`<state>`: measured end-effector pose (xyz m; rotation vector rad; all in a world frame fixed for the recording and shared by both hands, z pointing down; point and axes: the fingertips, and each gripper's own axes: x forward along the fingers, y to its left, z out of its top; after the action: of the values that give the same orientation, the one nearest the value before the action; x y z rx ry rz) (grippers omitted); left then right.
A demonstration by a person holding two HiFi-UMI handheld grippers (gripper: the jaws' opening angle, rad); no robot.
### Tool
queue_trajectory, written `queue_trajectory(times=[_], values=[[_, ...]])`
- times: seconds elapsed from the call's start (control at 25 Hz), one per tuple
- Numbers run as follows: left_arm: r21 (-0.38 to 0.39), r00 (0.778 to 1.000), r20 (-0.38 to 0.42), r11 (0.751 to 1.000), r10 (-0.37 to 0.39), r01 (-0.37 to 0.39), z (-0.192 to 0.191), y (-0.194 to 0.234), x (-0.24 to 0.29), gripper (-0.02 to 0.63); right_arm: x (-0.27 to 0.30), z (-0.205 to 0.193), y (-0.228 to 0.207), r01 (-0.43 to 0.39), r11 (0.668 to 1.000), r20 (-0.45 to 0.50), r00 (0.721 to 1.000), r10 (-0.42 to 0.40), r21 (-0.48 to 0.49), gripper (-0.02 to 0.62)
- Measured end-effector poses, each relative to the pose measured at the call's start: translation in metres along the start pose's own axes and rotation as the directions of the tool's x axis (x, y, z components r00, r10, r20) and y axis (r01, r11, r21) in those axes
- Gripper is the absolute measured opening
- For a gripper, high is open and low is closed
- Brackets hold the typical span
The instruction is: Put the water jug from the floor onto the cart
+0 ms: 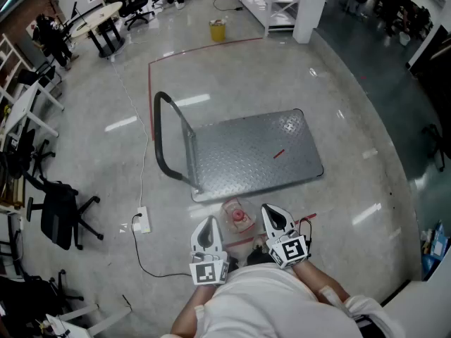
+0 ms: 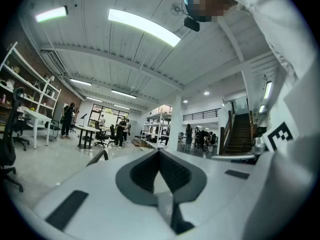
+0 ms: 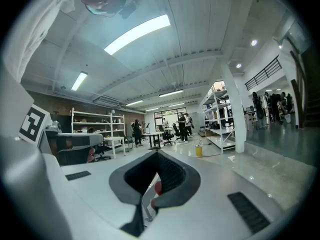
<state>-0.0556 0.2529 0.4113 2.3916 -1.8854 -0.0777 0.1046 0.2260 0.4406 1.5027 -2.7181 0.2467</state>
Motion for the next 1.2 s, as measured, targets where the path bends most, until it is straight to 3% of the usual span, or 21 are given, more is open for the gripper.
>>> queue_trajectory(times=[0.44,0.52,0.6,0.68,0.72,0.8,0.96,1.04,1.08,1.2], values=[[-0.013,1.000,-0.023,1.000,0.016,-0.016,-0.005,0.009,-0.001,0.003,0.005,-0.004,0.003,0.016,1.000,-0.028,0.999,-0.016,-0.023,0.012],[-0.006,0.999,-0.030,1.000,0.023,-0.023,-0.008,0.012,-0.002,0.003,0.013,-0.022,0.000,0.035,0.999,-0.100,0.994,-0.038,-0.032,0.012],[0.000,0.999,-0.036,1.000,0.031,-0.031,-0.011,0.017,-0.001,0.003,0.030,-0.057,-0.002,0.016,1.000,-0.241,0.970,-0.020,-0.018,0.014],[0.003,0.998,-0.043,0.999,0.040,-0.040,-0.013,0.022,0.002,0.003,0.048,-0.105,0.000,-0.030,0.999,-0.426,0.904,0.036,0.021,0.056],[0.005,0.998,-0.046,0.999,0.045,-0.045,-0.015,0.026,0.004,0.003,0.057,-0.131,0.002,-0.056,0.998,-0.515,0.855,0.069,0.041,0.125],[0.009,0.998,-0.044,0.999,0.053,-0.053,-0.018,0.036,0.010,0.003,0.074,-0.189,0.007,-0.104,0.992,-0.658,0.743,0.121,0.065,0.208],[-0.008,0.997,-0.061,0.999,0.045,-0.046,-0.042,0.056,0.017,0.003,0.087,-0.322,0.018,-0.168,0.983,-0.855,0.497,0.148,0.073,0.262],[-0.013,0.996,-0.075,0.999,0.044,-0.045,-0.062,0.062,0.006,0.003,0.080,-0.386,0.023,-0.177,0.982,-0.908,0.398,0.129,0.062,0.282],[-0.012,0.995,-0.084,0.999,0.048,-0.050,-0.073,0.065,0.004,0.003,0.083,-0.413,0.021,-0.177,0.983,-0.921,0.372,0.112,0.048,0.289],[-0.026,0.989,-0.135,0.998,0.061,-0.065,-0.114,0.075,0.008,0.003,0.107,-0.475,0.003,-0.142,0.990,-0.936,0.345,0.062,0.013,0.299]])
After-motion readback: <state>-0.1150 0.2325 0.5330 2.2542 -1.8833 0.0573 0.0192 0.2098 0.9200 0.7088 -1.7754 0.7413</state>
